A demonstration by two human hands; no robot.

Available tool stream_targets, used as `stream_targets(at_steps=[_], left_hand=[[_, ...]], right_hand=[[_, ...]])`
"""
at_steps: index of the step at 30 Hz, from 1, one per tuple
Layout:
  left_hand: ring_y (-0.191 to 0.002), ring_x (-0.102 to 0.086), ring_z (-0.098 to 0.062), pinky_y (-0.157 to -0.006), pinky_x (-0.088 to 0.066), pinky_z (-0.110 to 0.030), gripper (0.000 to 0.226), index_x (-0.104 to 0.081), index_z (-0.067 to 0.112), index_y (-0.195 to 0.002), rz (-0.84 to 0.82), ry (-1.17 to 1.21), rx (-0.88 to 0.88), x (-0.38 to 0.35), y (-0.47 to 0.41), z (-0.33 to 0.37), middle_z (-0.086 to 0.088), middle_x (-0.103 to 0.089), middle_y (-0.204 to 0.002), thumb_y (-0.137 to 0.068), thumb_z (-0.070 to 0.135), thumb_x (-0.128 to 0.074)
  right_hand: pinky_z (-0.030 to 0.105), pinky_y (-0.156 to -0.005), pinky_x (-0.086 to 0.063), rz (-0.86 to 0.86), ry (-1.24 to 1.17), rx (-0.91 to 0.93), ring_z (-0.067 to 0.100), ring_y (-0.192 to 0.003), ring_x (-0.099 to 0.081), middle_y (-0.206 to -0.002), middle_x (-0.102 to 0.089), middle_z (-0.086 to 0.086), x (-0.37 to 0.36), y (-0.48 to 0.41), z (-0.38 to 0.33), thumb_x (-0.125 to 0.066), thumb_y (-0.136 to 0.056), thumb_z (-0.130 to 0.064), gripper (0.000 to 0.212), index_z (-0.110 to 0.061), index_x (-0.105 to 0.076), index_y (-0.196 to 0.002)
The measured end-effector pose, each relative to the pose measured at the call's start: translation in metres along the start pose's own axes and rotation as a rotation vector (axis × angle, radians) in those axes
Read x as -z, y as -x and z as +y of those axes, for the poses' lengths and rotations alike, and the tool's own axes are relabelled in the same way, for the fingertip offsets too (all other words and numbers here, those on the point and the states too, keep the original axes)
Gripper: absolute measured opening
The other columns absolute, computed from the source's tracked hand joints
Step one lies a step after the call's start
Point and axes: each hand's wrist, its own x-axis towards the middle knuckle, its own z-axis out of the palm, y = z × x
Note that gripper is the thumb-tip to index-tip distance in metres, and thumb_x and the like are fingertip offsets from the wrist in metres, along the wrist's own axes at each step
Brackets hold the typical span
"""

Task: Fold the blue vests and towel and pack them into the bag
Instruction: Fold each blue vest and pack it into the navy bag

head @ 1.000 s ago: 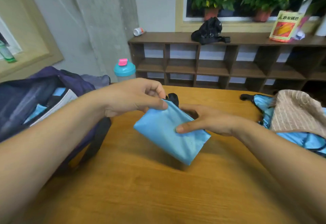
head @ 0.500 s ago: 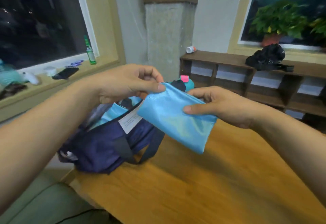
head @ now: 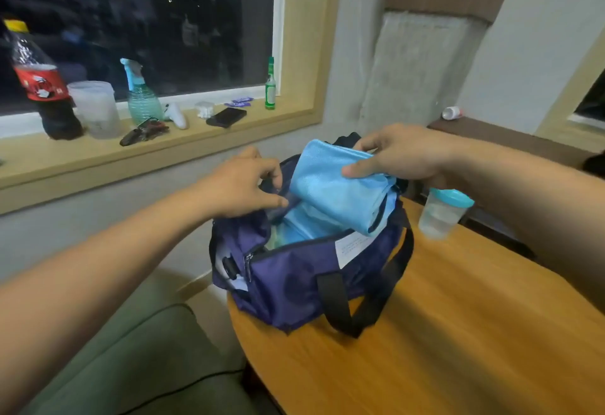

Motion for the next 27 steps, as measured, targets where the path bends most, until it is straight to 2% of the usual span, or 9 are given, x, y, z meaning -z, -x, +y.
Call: stream_targets(at_steps=[4, 7, 10, 12, 15, 17, 20, 22, 27], left_hand=[[-0.087, -0.053, -0.024, -0.079, -0.042, -0.038, 0.038, -0.050, 0.033, -0.108, 0.010, -0.034, 0.093, -0.023, 0.001, -0.016, 0.003, -0.042, -0.097, -0.084, 0.041, -0.078], [-0.090, -0.056, -0.030, -0.079, -0.044, -0.037, 0.023, -0.053, 0.029, -0.106, 0.034, -0.082, 0.131, -0.016, -0.005, -0.025, 0.003, -0.051, -0.093, -0.088, 0.027, -0.068], [-0.094, -0.064, -0.030, -0.078, -0.049, -0.035, 0.002, -0.063, 0.024, -0.090, 0.038, -0.158, 0.149, -0.011, -0.010, -0.035, 0.002, -0.070, -0.092, -0.090, 0.022, -0.063], [-0.095, -0.066, -0.031, -0.079, -0.052, -0.035, 0.009, -0.067, 0.023, -0.086, 0.078, -0.164, 0.168, -0.011, -0.011, -0.037, -0.001, -0.073, -0.094, -0.092, 0.024, -0.060], [-0.091, -0.064, -0.027, -0.076, -0.046, -0.032, 0.015, -0.073, 0.023, -0.091, 0.173, -0.086, 0.181, -0.008, -0.011, -0.034, 0.003, -0.072, -0.090, -0.094, 0.024, -0.058], [-0.090, -0.064, -0.026, -0.075, -0.044, -0.031, 0.014, -0.072, 0.024, -0.090, 0.198, -0.050, 0.165, -0.007, -0.009, -0.032, 0.005, -0.071, -0.085, -0.094, 0.024, -0.059], [-0.090, -0.063, -0.026, -0.074, -0.042, -0.031, 0.014, -0.073, 0.024, -0.093, 0.195, -0.067, 0.155, -0.007, -0.006, -0.029, 0.004, -0.071, -0.088, -0.095, 0.024, -0.059], [-0.090, -0.063, -0.025, -0.075, -0.042, -0.031, 0.013, -0.073, 0.025, -0.093, 0.188, -0.050, 0.150, -0.005, -0.004, -0.029, 0.006, -0.070, -0.087, -0.094, 0.025, -0.060], [-0.090, -0.062, -0.022, -0.076, -0.041, -0.030, 0.014, -0.075, 0.025, -0.097, 0.153, -0.022, 0.131, -0.001, 0.001, -0.030, 0.007, -0.068, -0.087, -0.094, 0.022, -0.061]], right_hand=[[0.029, -0.064, -0.062, 0.092, 0.003, -0.009, 0.018, -0.081, -0.075, -0.101, -0.078, 0.007, -0.043, -0.046, -0.001, -0.085, -0.090, -0.037, 0.024, -0.020, -0.074, -0.102], [0.053, -0.085, -0.064, 0.047, -0.061, -0.058, 0.034, -0.096, -0.075, -0.103, -0.077, 0.013, -0.074, -0.064, 0.008, -0.088, -0.088, -0.030, 0.026, -0.018, -0.069, -0.102], [0.040, -0.082, -0.054, -0.122, 0.006, -0.108, 0.025, -0.103, -0.063, -0.114, -0.067, 0.003, -0.086, -0.068, 0.013, -0.087, -0.089, -0.021, 0.029, -0.018, -0.065, -0.108], [0.034, -0.080, -0.048, -0.213, 0.027, -0.134, 0.020, -0.102, -0.057, -0.116, -0.065, 0.002, -0.090, -0.070, 0.013, -0.084, -0.090, -0.015, 0.027, -0.018, -0.066, -0.110], [0.043, -0.108, -0.051, -0.367, -0.135, -0.193, 0.022, -0.111, -0.060, -0.124, -0.071, 0.010, -0.100, -0.076, 0.006, -0.079, -0.094, -0.008, 0.019, -0.013, -0.070, -0.109], [0.045, -0.113, -0.050, -0.417, -0.158, -0.220, 0.026, -0.114, -0.064, -0.127, -0.072, 0.013, -0.111, -0.081, 0.001, -0.081, -0.094, -0.013, 0.021, -0.010, -0.070, -0.112], [0.035, -0.081, -0.052, -0.337, 0.305, -0.094, 0.025, -0.095, -0.062, -0.104, -0.068, 0.005, -0.127, -0.081, -0.010, -0.081, -0.093, -0.041, 0.041, -0.009, -0.064, -0.110], [0.035, -0.075, -0.047, -0.232, 0.573, 0.026, 0.025, -0.094, -0.060, -0.097, -0.062, 0.001, -0.132, -0.074, -0.018, -0.078, -0.090, -0.055, 0.052, -0.011, -0.059, -0.110], [0.029, -0.056, -0.038, -0.278, 0.799, 0.045, 0.023, -0.072, -0.055, -0.078, -0.055, 0.001, -0.116, -0.066, -0.024, -0.073, -0.098, -0.041, 0.038, -0.012, -0.054, -0.081]])
